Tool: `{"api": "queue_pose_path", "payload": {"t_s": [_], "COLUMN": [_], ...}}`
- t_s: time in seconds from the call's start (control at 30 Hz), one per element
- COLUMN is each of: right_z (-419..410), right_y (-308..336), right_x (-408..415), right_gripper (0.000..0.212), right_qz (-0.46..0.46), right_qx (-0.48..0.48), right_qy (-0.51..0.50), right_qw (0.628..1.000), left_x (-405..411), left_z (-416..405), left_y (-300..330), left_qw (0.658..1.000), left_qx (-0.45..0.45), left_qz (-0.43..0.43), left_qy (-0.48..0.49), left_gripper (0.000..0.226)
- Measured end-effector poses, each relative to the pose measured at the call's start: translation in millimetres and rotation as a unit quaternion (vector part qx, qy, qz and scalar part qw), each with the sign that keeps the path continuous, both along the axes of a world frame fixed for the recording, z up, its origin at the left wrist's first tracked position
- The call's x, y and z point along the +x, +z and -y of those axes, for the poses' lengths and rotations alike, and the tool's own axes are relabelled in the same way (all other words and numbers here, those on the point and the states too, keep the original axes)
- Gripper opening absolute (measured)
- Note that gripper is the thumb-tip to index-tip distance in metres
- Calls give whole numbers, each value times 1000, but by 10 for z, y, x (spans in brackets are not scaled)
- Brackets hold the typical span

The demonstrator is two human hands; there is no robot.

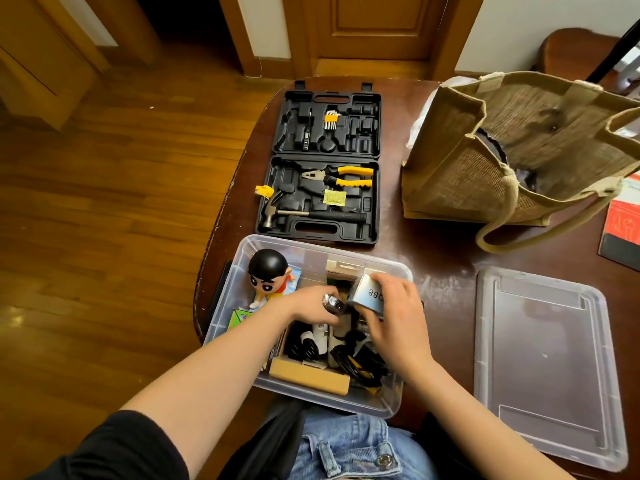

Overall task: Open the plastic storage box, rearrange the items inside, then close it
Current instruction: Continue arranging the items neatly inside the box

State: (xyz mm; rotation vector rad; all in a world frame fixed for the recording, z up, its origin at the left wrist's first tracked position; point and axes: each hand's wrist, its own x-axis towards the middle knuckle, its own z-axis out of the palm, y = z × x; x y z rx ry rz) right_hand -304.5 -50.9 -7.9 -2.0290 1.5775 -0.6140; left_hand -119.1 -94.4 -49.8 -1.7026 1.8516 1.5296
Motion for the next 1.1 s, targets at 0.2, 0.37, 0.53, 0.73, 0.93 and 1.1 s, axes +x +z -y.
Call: {"api": "queue_pose_path", "payload": {"t_s": [0.2,0.37,0.53,0.73,0.93,1.1], "right_z": [43,34,42,88,-9,-232], "right_y": [-67,-84,-138,-191,-117,-57], "right_x": [127,176,259,418,296,92], "right_gripper": [46,48,54,58,59,39], "right_qz": [-6,5,-18,-160,-121,-184], "right_qx": [38,53,77,42,60,120], "right_qy": [6,7,26,51,-6,87], "right_qw": [999,999,997,985,991,972], "left_x": [83,156,210,203,156,149], "left_z": [35,5,-26,-81,-119,-131], "left_y": [19,-47,-63,-48,-34,-4], "left_qw": [999,999,999,997,999,999], "left_qx": [39,43,47,65,41,22], "left_qz": [-5,5,3,32,31,16], "left_qy": [-11,0,-3,-12,8,20], "left_gripper": [59,64,45,78,66,39]}}
